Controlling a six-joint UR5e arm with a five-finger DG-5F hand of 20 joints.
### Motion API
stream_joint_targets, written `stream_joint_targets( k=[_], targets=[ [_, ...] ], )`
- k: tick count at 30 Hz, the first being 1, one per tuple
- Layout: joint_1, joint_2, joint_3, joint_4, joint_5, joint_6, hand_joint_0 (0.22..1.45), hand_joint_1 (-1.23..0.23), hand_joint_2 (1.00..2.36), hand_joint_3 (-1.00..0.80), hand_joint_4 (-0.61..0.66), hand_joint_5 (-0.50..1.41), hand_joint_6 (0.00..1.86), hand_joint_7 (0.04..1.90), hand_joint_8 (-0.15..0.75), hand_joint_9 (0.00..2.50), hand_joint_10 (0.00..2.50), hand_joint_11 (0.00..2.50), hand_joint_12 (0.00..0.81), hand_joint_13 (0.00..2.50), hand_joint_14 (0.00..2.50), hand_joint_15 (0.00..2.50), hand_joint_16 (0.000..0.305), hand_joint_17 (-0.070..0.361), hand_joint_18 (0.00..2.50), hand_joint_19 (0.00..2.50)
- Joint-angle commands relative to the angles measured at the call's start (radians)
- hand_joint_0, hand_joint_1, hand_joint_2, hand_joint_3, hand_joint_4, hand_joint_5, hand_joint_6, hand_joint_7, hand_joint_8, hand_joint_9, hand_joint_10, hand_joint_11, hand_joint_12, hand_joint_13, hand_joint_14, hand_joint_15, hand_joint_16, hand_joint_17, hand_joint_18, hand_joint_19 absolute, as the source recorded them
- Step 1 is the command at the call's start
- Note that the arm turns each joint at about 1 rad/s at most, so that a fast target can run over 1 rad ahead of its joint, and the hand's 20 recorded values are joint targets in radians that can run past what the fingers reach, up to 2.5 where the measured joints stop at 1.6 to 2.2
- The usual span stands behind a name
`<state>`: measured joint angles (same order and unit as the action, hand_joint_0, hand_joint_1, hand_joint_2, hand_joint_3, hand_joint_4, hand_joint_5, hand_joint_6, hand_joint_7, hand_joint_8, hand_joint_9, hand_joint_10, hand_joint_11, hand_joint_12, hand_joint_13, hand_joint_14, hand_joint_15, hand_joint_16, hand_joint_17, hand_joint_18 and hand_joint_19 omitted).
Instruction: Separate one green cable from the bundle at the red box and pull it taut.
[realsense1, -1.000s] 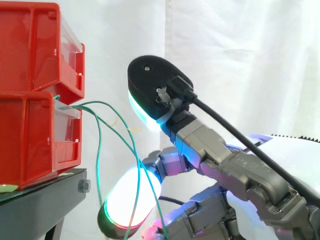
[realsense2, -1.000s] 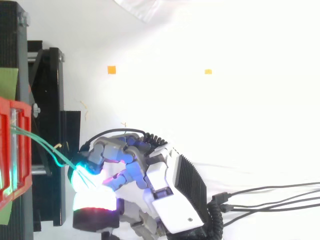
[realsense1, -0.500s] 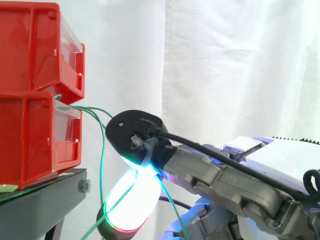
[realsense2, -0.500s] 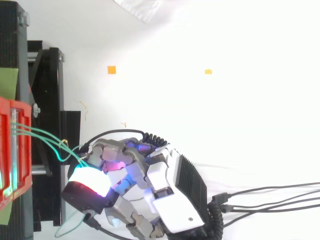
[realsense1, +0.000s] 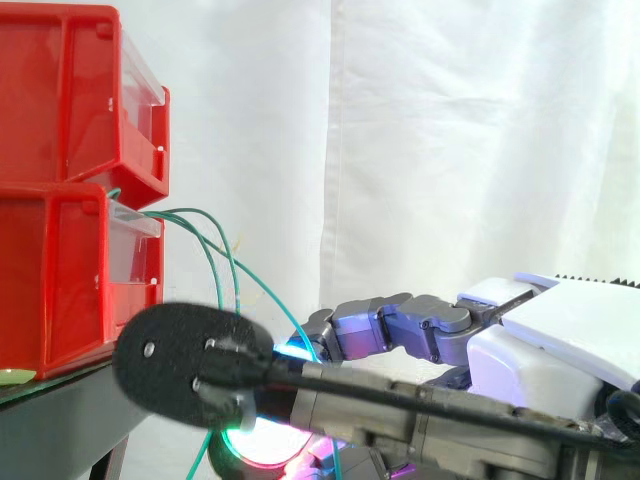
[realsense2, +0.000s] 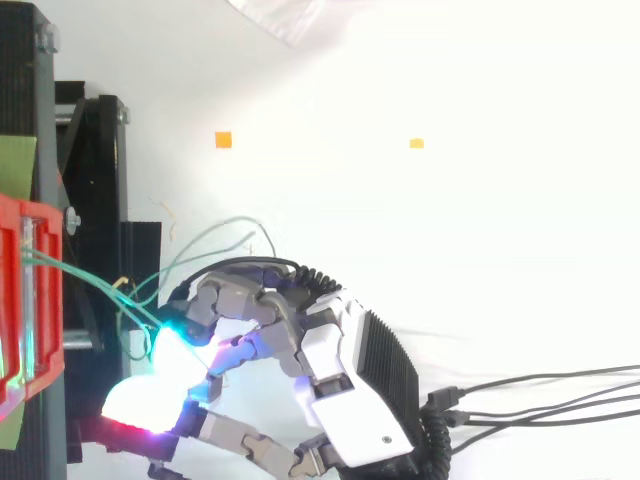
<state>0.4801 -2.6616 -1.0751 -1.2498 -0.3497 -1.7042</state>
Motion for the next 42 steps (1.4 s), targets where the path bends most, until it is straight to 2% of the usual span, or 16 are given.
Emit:
stream_joint_targets(
  k=[1, 2, 5, 6, 7, 8, 10, 12, 20, 23, 26, 32, 39, 40, 41, 42],
  targets=[
    [0.002, 0.0, -0.005, 0.009, 0.0, -0.003, 0.7, -1.04, 1.01, -0.33, 0.03, -0.04, 0.91, 1.45, 0.276, 1.47, 0.03, 1.19, 0.346, 0.93, 0.03, 0.85, 0.052, 0.117, 0.54, 0.62],
    [0.002, 0.0, -0.005, 0.012, 0.0, -0.003, 0.71, -1.08, 1.0, -0.49, 0.02, -0.04, 0.91, 1.45, 0.279, 1.46, 0.03, 1.2, 0.345, 0.92, 0.03, 0.86, 0.051, 0.116, 0.54, 0.62],
    [0.002, 0.0, -0.008, 0.016, 0.0, -0.008, 0.54, -1.02, 1.0, -0.5, 0.08, -0.04, 0.9, 1.45, 0.295, 1.48, 0.03, 1.18, 0.355, 0.93, 0.03, 0.85, 0.053, 0.12, 0.55, 0.61],
    [0.002, 0.0, -0.009, 0.02, 0.0, -0.008, 0.45, -0.91, 1.0, -0.5, 0.07, -0.03, 0.9, 1.46, 0.316, 1.53, 0.03, 1.16, 0.39, 0.97, 0.02, 0.84, 0.059, 0.132, 0.6, 0.59],
    [0.002, 0.0, -0.009, 0.023, 0.0, -0.008, 0.45, -0.89, 1.0, -0.5, 0.07, -0.03, 0.9, 1.46, 0.322, 1.54, 0.03, 1.15, 0.392, 0.97, 0.02, 0.84, 0.059, 0.133, 0.6, 0.6],
    [0.002, 0.0, -0.011, 0.024, 0.0, -0.008, 0.41, -0.7, 1.0, -0.5, 0.06, -0.02, 0.89, 1.47, 0.337, 1.58, 0.03, 1.16, 0.414, 1.0, 0.02, 0.83, 0.064, 0.143, 0.64, 0.59],
    [0.002, 0.0, -0.011, 0.026, 0.0, -0.009, 0.37, -0.48, 1.0, -0.5, 0.06, -0.01, 0.88, 1.48, 0.351, 1.61, 0.03, 1.13, 0.437, 1.04, 0.02, 0.83, 0.069, 0.156, 0.67, 0.58],
    [0.002, 0.0, -0.013, 0.03, 0.002, -0.011, 0.35, -0.29, 1.0, -0.5, 0.05, -0.01, 0.88, 1.47, 0.352, 1.63, 0.03, 1.11, 0.451, 1.05, 0.02, 0.81, 0.073, 0.165, 0.68, 0.57],
    [0.003, 0.0, -0.022, 0.05, 0.011, -0.022, 0.39, 0.03, 1.0, -0.5, 0.1, -0.01, 0.85, 1.35, 0.32, 1.63, 0.03, 1.08, 0.426, 1.0, 0.02, 0.77, 0.071, 0.159, 0.6, 0.58],
    [0.005, 0.0, -0.025, 0.058, 0.011, -0.023, 0.43, 0.03, 1.0, -0.5, 0.13, -0.01, 0.83, 1.35, 0.301, 1.61, 0.03, 1.1, 0.401, 0.97, 0.02, 0.78, 0.066, 0.149, 0.53, 0.6],
    [0.003, 0.0, -0.031, 0.073, 0.009, -0.014, 0.47, -0.02, 1.0, -0.31, 0.13, 0.01, 0.81, 1.39, 0.333, 1.67, 0.03, 1.03, 0.453, 1.03, 0.02, 0.74, 0.078, 0.176, 0.63, 0.54],
    [0.003, 0.005, -0.075, 0.141, 0.011, 0.011, 0.52, -0.21, 1.0, -0.09, 0.14, 0.0, 0.81, 1.46, 0.339, 1.66, 0.03, 1.04, 0.452, 1.03, 0.02, 0.75, 0.078, 0.175, 0.62, 0.53],
    [0.005, 0.046, -0.117, 0.145, 0.014, -0.011, 0.49, -0.3, 1.25, -0.09, 0.14, -0.02, 0.85, 1.5, 0.366, 1.59, 0.02, 1.09, 0.46, 1.03, 0.02, 0.78, 0.081, 0.182, 0.62, 0.51],
    [0.005, 0.046, -0.117, 0.147, 0.015, -0.011, 0.49, -0.31, 1.19, -0.08, 0.14, -0.02, 0.85, 1.5, 0.36, 1.59, 0.02, 1.09, 0.46, 1.03, 0.02, 0.78, 0.081, 0.182, 0.62, 0.51],
    [0.005, 0.046, -0.117, 0.145, 0.017, -0.011, 0.51, -0.32, 1.03, -0.09, 0.14, -0.02, 0.86, 1.5, 0.36, 1.59, 0.02, 1.08, 0.458, 1.02, 0.02, 0.78, 0.081, 0.183, 0.61, 0.51],
    [0.005, 0.046, -0.117, 0.145, 0.017, -0.011, 0.49, -0.31, 1.01, -0.2, 0.14, -0.02, 0.86, 1.49, 0.355, 1.61, 0.02, 1.09, 0.448, 1.01, 0.02, 0.78, 0.079, 0.178, 0.59, 0.52]
  ],
)
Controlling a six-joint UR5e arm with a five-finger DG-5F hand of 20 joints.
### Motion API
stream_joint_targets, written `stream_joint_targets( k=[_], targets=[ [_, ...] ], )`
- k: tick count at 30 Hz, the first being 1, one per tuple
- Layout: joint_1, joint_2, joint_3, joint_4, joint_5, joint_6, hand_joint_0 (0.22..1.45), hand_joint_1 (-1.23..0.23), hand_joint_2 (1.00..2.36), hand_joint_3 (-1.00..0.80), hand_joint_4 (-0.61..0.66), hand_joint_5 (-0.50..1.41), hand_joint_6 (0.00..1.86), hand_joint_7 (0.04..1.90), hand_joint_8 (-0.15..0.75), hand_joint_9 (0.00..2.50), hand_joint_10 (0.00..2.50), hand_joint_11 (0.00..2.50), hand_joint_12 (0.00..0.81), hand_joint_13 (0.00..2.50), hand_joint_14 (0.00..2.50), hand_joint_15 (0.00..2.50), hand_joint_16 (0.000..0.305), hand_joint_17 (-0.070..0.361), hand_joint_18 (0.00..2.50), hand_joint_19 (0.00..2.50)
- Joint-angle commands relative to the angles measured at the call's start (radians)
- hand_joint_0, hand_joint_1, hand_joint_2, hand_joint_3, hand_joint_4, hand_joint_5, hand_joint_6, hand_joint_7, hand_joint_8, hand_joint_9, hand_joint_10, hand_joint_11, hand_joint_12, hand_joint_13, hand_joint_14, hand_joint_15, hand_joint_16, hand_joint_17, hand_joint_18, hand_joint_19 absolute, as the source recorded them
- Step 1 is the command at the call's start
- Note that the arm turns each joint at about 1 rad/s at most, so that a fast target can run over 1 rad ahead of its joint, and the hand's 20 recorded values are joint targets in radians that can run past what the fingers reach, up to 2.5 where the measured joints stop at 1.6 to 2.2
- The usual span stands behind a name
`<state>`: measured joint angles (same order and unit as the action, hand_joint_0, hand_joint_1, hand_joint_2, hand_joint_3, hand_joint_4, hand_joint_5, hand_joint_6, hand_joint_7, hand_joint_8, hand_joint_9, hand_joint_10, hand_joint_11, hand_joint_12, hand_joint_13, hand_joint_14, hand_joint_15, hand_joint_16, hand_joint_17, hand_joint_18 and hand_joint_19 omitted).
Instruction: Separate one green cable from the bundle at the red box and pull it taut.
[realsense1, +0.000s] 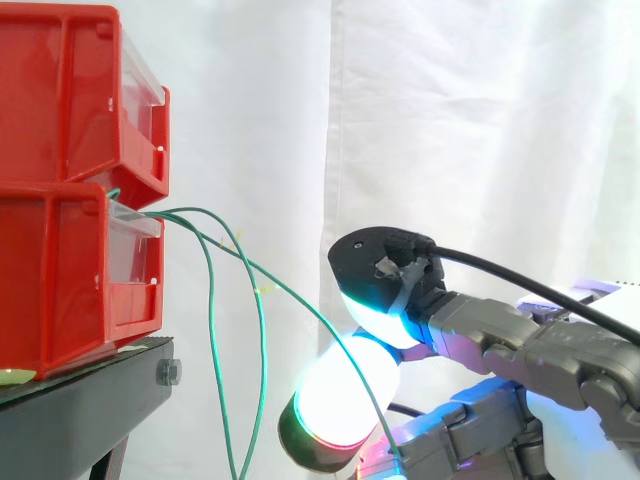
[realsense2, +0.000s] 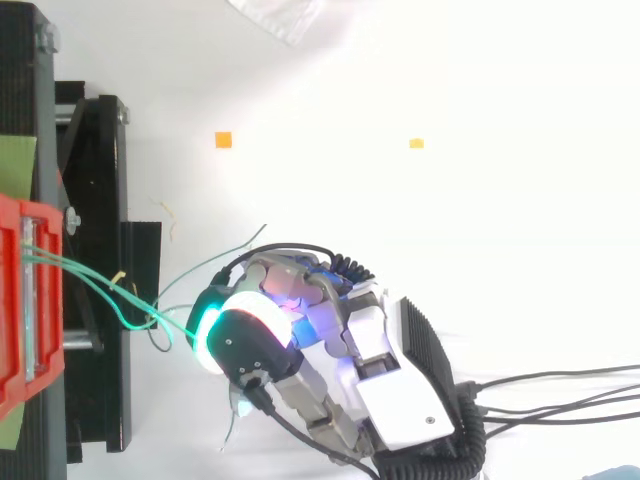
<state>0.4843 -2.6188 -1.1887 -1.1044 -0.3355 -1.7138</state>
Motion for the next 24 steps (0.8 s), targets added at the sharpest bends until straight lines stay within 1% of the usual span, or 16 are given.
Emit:
stream_joint_targets(
  k=[1, 2, 5, 6, 9, 10, 11, 13, 14, 15, 16, 17, 19, 20, 24],
  targets=[
    [0.0, 0.003, -0.003, 0.0, 0.003, -0.001, 0.48, -0.29, 1.01, -0.23, 0.15, -0.02, 0.86, 1.49, 0.357, 1.61, 0.02, 1.08, 0.448, 1.02, 0.02, 0.78, 0.079, 0.179, 0.59, 0.53],
    [0.0, 0.002, -0.003, 0.0, 0.003, -0.001, 0.46, -0.27, 1.01, -0.32, 0.14, -0.02, 0.86, 1.47, 0.356, 1.62, 0.03, 1.11, 0.447, 1.02, 0.02, 0.79, 0.079, 0.178, 0.6, 0.53],
    [0.002, 0.002, 0.0, -0.002, 0.003, -0.001, 0.44, -0.24, 1.0, -0.4, 0.14, -0.02, 0.87, 1.47, 0.336, 1.6, 0.03, 1.12, 0.424, 1.0, 0.02, 0.79, 0.074, 0.167, 0.56, 0.55],
    [0.002, 0.003, 0.0, -0.002, 0.003, -0.001, 0.43, -0.22, 1.0, -0.43, 0.15, -0.03, 0.88, 1.46, 0.321, 1.58, 0.03, 1.13, 0.407, 0.98, 0.02, 0.8, 0.07, 0.157, 0.53, 0.57],
    [0.0, 0.003, 0.005, -0.003, 0.004, -0.001, 0.41, -0.19, 1.0, -0.5, 0.14, -0.03, 0.87, 1.46, 0.329, 1.57, 0.03, 1.13, 0.421, 0.97, 0.02, 0.79, 0.072, 0.162, 0.54, 0.55],
    [0.002, 0.003, 0.011, -0.006, 0.006, -0.001, 0.41, -0.19, 1.0, -0.5, 0.15, -0.03, 0.87, 1.47, 0.334, 1.57, 0.03, 1.14, 0.426, 0.97, 0.02, 0.78, 0.073, 0.164, 0.55, 0.55],
    [0.002, 0.002, 0.012, -0.008, 0.006, -0.001, 0.39, -0.22, 1.0, -0.5, 0.15, -0.03, 0.86, 1.47, 0.338, 1.53, 0.03, 1.12, 0.429, 0.95, 0.02, 0.77, 0.075, 0.168, 0.55, 0.53],
    [0.002, 0.002, 0.031, -0.022, 0.015, 0.002, 0.39, -0.3, 1.0, -0.5, 0.21, -0.05, 0.85, 1.47, 0.35, 1.4, 0.02, 1.08, 0.431, 0.87, 0.02, 0.74, 0.076, 0.171, 0.49, 0.51],
    [0.002, 0.002, 0.031, -0.022, 0.015, 0.002, 0.38, -0.4, 1.0, -0.5, 0.24, -0.06, 0.85, 1.45, 0.353, 1.32, 0.02, 1.04, 0.431, 0.8, 0.02, 0.72, 0.077, 0.173, 0.46, 0.49],
    [0.002, 0.002, 0.04, -0.035, 0.018, 0.005, 0.39, -0.46, 1.0, -0.5, 0.3, -0.08, 0.84, 1.43, 0.361, 1.21, 0.02, 1.01, 0.425, 0.73, 0.02, 0.69, 0.076, 0.172, 0.42, 0.48],
    [0.002, 0.002, 0.044, -0.046, 0.019, 0.008, 0.39, -0.47, 1.0, -0.5, 0.3, -0.08, 0.84, 1.43, 0.355, 1.19, 0.02, 1.0, 0.424, 0.71, 0.02, 0.67, 0.076, 0.171, 0.41, 0.48],
    [0.004, 0.002, 0.051, -0.055, 0.019, 0.011, 0.4, -0.51, 1.0, -0.5, 0.35, -0.09, 0.83, 1.41, 0.353, 1.12, 0.02, 0.96, 0.419, 0.67, 0.02, 0.65, 0.075, 0.169, 0.37, 0.47],
    [0.004, 0.002, 0.063, -0.091, 0.019, 0.03, 0.42, -0.53, 1.0, -0.47, 0.39, -0.1, 0.82, 1.38, 0.342, 1.05, 0.02, 0.91, 0.4, 0.61, 0.02, 0.61, 0.074, 0.167, 0.3, 0.44],
    [0.004, 0.002, 0.069, -0.124, 0.019, 0.049, 0.42, -0.52, 1.0, -0.44, 0.4, -0.1, 0.8, 1.38, 0.336, 1.04, 0.02, 0.9, 0.394, 0.59, 0.02, 0.6, 0.074, 0.167, 0.28, 0.43],
    [0.004, 0.002, 0.072, -0.146, 0.018, 0.068, 0.42, -0.52, 1.0, -0.42, 0.42, -0.1, 0.78, 1.38, 0.342, 1.01, 0.02, 0.87, 0.395, 0.58, 0.02, 0.58, 0.075, 0.169, 0.27, 0.41]
  ],
)
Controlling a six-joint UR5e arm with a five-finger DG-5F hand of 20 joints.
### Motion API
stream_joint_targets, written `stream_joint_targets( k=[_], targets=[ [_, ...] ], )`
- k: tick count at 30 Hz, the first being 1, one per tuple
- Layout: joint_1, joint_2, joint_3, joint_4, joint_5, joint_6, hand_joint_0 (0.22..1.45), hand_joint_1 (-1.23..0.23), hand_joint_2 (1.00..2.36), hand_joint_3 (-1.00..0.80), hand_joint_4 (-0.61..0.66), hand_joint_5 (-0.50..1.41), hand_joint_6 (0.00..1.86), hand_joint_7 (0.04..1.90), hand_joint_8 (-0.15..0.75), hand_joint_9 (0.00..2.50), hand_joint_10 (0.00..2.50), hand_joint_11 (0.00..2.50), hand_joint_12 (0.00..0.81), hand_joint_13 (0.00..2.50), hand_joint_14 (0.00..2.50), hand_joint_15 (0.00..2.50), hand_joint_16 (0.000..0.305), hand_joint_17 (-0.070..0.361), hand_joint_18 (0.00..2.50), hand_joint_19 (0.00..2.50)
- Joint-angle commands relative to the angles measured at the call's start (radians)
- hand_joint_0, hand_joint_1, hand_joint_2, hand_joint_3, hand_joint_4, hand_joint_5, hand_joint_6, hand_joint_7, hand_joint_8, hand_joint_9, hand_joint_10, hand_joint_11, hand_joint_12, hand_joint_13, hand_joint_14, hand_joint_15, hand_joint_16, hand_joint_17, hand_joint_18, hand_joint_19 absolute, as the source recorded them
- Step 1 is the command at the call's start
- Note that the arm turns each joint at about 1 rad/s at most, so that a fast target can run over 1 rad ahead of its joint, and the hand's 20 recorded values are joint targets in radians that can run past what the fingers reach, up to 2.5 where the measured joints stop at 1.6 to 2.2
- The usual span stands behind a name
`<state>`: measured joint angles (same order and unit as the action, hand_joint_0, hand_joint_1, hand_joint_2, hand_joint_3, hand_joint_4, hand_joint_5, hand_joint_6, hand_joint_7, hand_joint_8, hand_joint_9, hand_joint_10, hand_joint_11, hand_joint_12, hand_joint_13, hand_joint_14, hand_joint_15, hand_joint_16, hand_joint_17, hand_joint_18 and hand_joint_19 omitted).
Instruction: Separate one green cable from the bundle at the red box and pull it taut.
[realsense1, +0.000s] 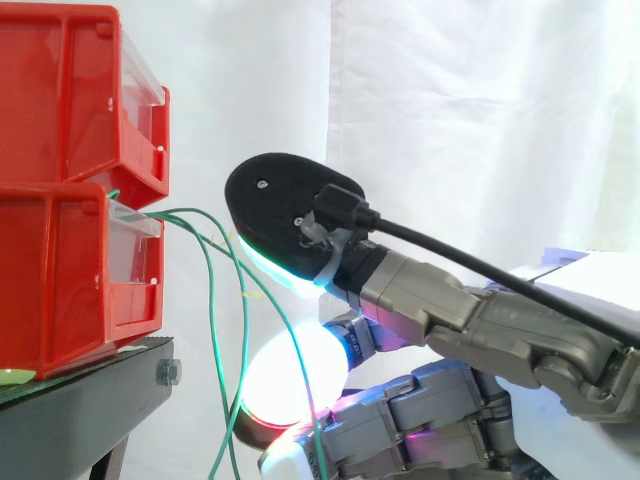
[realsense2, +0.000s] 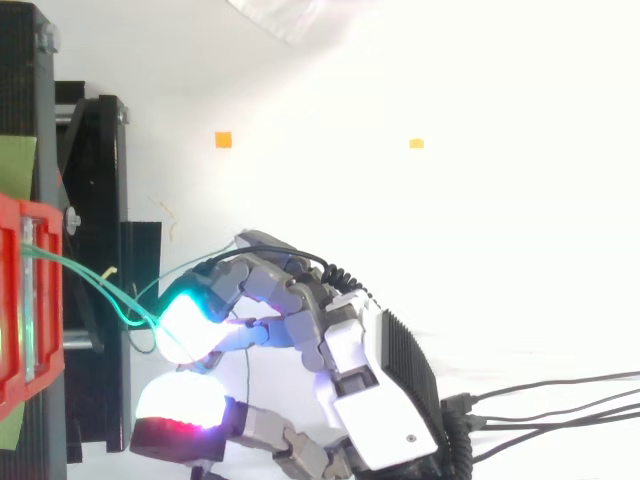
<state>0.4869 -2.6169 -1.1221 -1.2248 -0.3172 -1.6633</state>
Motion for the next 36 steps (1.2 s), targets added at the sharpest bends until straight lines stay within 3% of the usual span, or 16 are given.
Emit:
stream_joint_targets(
  k=[1, 9, 14, 24, 32, 36],
  targets=[
    [0.001, 0.0, 0.005, -0.027, 0.0, 0.017, 0.42, -0.52, 1.0, -0.41, 0.43, -0.1, 0.78, 1.37, 0.343, 1.02, 0.02, 0.88, 0.396, 0.58, 0.02, 0.58, 0.075, 0.17, 0.27, 0.41],
    [0.001, 0.0, 0.005, -0.028, 0.001, 0.017, 0.49, -0.68, 1.01, -0.28, 0.42, -0.09, 0.79, 1.35, 0.361, 1.1, 0.02, 0.88, 0.413, 0.64, 0.02, 0.57, 0.08, 0.18, 0.33, 0.39],
    [-0.001, 0.0, 0.005, -0.027, 0.001, 0.017, 0.5, -0.7, 1.01, -0.25, 0.42, -0.09, 0.79, 1.35, 0.359, 1.1, 0.02, 0.89, 0.411, 0.64, 0.02, 0.58, 0.079, 0.179, 0.33, 0.39],
    [-0.001, 0.0, 0.005, -0.025, 0.001, 0.017, 0.63, -0.51, 1.01, -0.27, 0.39, -0.1, 0.81, 1.35, 0.289, 1.11, 0.03, 0.97, 0.327, 0.6, 0.02, 0.58, 0.061, 0.136, 0.26, 0.42],
    [-0.001, 0.0, 0.005, -0.025, 0.001, 0.016, 0.64, -0.49, 1.01, -0.24, 0.35, -0.1, 0.83, 1.35, 0.297, 1.12, 0.03, 1.03, 0.319, 0.65, 0.02, 0.61, 0.056, 0.127, 0.32, 0.42],
    [0.001, 0.0, 0.005, -0.025, 0.001, 0.017, 0.65, -0.49, 1.01, -0.28, 0.3, -0.12, 0.86, 1.26, 0.318, 1.12, 0.03, 1.15, 0.335, 0.76, 0.02, 0.63, 0.049, 0.109, 0.49, 0.46]
  ],
)
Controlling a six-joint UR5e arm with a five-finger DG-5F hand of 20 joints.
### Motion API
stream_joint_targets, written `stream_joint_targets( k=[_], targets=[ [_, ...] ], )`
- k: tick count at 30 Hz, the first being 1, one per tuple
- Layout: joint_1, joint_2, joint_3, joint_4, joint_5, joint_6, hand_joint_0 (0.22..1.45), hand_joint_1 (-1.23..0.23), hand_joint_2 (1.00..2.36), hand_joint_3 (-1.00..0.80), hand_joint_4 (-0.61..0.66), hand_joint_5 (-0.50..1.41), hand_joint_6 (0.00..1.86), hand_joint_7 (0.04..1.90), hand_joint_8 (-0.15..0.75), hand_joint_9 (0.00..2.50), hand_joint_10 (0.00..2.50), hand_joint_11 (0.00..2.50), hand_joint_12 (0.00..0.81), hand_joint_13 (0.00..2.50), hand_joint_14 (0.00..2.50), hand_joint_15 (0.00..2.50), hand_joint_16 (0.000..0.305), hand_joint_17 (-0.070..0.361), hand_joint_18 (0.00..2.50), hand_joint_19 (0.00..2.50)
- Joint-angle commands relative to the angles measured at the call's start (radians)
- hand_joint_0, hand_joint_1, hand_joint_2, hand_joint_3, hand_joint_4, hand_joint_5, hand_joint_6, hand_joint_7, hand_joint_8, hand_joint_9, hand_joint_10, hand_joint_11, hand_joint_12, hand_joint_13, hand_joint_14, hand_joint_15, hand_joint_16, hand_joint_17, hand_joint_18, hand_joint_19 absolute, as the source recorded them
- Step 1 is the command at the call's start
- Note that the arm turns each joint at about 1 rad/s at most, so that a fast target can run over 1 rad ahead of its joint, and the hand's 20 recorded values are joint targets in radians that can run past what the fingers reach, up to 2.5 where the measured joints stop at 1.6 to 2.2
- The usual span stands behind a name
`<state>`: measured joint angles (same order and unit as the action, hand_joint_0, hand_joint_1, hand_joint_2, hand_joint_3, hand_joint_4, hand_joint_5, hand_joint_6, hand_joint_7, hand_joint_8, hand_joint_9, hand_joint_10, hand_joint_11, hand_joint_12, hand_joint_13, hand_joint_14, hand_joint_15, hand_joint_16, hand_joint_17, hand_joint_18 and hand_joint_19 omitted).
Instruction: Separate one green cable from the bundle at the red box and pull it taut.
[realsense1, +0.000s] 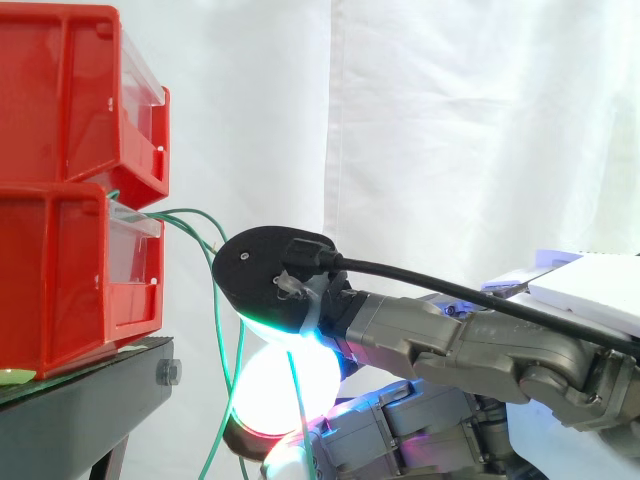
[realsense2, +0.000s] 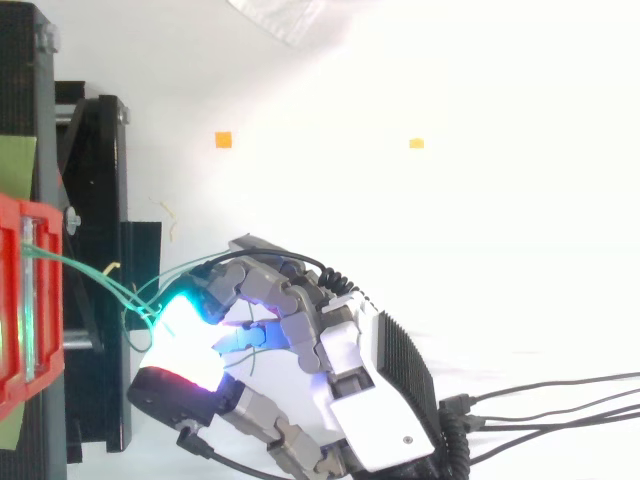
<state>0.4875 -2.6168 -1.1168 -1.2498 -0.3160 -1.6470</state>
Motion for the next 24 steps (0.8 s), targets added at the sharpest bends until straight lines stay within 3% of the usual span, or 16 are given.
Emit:
stream_joint_targets(
  k=[1, 7, 10, 24],
  targets=[
    [0.0, 0.0, -0.001, -0.002, 0.0, 0.001, 0.65, -0.49, 1.01, -0.28, 0.3, -0.12, 0.86, 1.25, 0.319, 1.11, 0.03, 1.16, 0.335, 0.77, 0.02, 0.63, 0.048, 0.108, 0.49, 0.46],
    [0.0, 0.001, -0.001, 0.001, 0.0, 0.001, 0.68, -0.46, 1.01, -0.33, 0.3, -0.14, 0.88, 1.15, 0.301, 1.02, 0.02, 1.24, 0.321, 0.73, 0.02, 0.7, 0.047, 0.107, 0.5, 0.48],
    [0.0, 0.0, -0.003, 0.003, 0.0, 0.001, 0.65, -0.47, 1.02, -0.27, 0.29, -0.15, 0.9, 1.08, 0.297, 1.0, 0.02, 1.23, 0.313, 0.73, 0.02, 0.7, 0.047, 0.107, 0.5, 0.47],
    [0.0, 0.001, -0.006, 0.006, 0.0, 0.001, 0.65, -0.53, 1.02, -0.25, 0.32, -0.16, 0.92, 1.08, 0.312, 0.92, 0.02, 1.17, 0.316, 0.73, 0.02, 0.69, 0.047, 0.106, 0.5, 0.44]
  ],
)
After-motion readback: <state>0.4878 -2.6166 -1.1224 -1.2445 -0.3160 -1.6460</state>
